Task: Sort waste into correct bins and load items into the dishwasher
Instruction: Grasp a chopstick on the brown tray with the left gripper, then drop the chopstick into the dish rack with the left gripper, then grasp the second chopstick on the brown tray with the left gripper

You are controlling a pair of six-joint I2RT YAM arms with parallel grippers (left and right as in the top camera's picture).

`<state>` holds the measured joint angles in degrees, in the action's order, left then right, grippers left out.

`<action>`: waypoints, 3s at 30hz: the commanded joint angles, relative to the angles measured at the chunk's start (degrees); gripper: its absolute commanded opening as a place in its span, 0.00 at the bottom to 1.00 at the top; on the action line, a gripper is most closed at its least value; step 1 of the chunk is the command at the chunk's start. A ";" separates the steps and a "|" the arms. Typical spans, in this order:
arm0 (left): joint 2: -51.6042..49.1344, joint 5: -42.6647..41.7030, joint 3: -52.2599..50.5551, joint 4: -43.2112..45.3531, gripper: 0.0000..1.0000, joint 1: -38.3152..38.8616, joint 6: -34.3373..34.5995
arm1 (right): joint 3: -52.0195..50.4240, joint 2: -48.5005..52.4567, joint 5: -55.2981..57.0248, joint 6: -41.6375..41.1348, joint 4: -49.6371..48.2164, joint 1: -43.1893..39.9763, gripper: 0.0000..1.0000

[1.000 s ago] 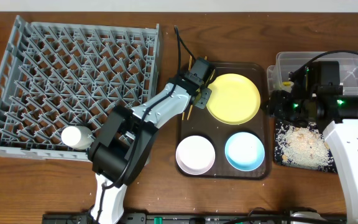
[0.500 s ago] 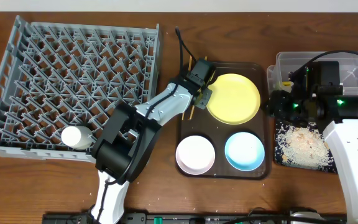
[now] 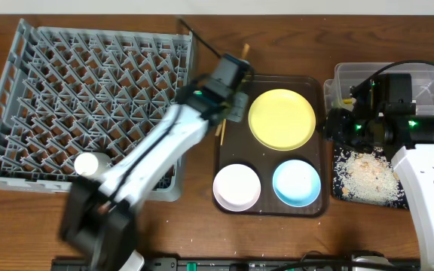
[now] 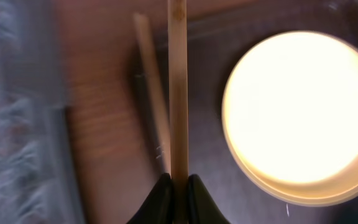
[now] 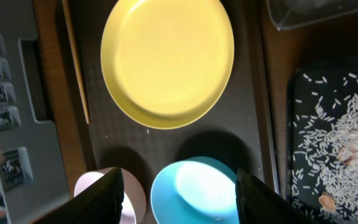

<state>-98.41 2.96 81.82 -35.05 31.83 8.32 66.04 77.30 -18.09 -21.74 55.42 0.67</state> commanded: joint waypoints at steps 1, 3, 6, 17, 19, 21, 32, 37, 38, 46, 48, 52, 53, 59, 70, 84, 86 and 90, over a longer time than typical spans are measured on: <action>4.33 5.33 0.70 -5.05 0.08 -4.11 1.01 | 0.61 -0.15 -0.11 0.83 -0.17 0.48 0.56; 5.22 5.62 0.57 -8.02 0.08 -7.23 0.98 | 0.59 -0.15 0.28 0.81 -0.20 0.48 0.56; 4.57 4.35 -0.92 -9.27 0.08 -11.37 0.07 | 0.61 -0.15 0.98 0.83 -0.35 0.48 0.57; -2.01 -0.81 -4.20 -6.93 0.16 -16.57 -6.19 | 0.59 -0.15 1.33 0.81 -0.37 0.48 0.57; -1.99 -0.81 -4.20 -5.84 0.17 -16.57 -6.19 | 0.59 -0.15 1.33 0.81 -0.37 0.48 0.57; -1.99 -0.85 -4.20 -5.38 0.17 -16.55 -6.16 | 0.59 -0.15 1.33 0.81 -0.35 0.48 0.57; 2.64 -16.02 -0.70 -3.37 0.33 -12.79 -4.81 | 0.59 -0.15 1.36 0.83 -0.33 0.48 0.58; -0.57 -10.60 -1.36 1.20 0.49 -7.23 -4.90 | 0.61 -0.15 1.36 0.83 -0.33 0.48 0.59; -1.86 -9.03 -1.40 2.08 0.51 -6.34 -4.90 | 0.59 -0.15 1.38 0.83 -0.35 0.48 0.59; -13.64 -5.05 -1.40 10.19 0.52 -3.72 -4.81 | 0.59 -0.15 1.38 0.81 -0.35 0.48 0.59; -15.65 -5.05 -1.40 11.45 0.51 -3.74 -4.83 | 0.59 -0.15 1.38 0.81 -0.33 0.48 0.60; -18.75 -5.07 -1.40 13.60 0.50 -3.72 -4.83 | 0.59 -0.15 1.38 0.81 -0.35 0.48 0.60; -19.37 -5.07 -1.40 13.79 0.46 -3.72 -4.83 | 0.59 -0.15 1.38 0.81 -0.35 0.48 0.60; -21.97 -8.96 -1.40 13.49 0.38 -3.72 -4.61 | 0.59 -0.15 1.38 0.81 -0.35 0.48 0.60; -25.11 -8.94 -1.46 12.79 0.27 -3.61 -4.63 | 0.59 -0.15 1.36 0.81 -0.35 0.48 0.61; -12.50 -8.94 -1.29 10.73 0.08 -3.65 -1.36 | 0.59 -0.15 1.57 0.81 -0.37 0.48 0.62; -7.78 -8.90 -1.29 9.09 0.08 -3.93 -1.38 | 0.59 -0.15 1.57 0.81 -0.35 0.48 0.62; 1.64 -4.94 -1.29 2.91 0.08 -5.97 -1.38 | 0.59 -0.15 1.57 0.83 -0.35 0.48 0.62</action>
<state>-102.78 -5.37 80.09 -30.11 27.51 6.20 66.04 77.30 -16.88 -21.65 55.16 0.67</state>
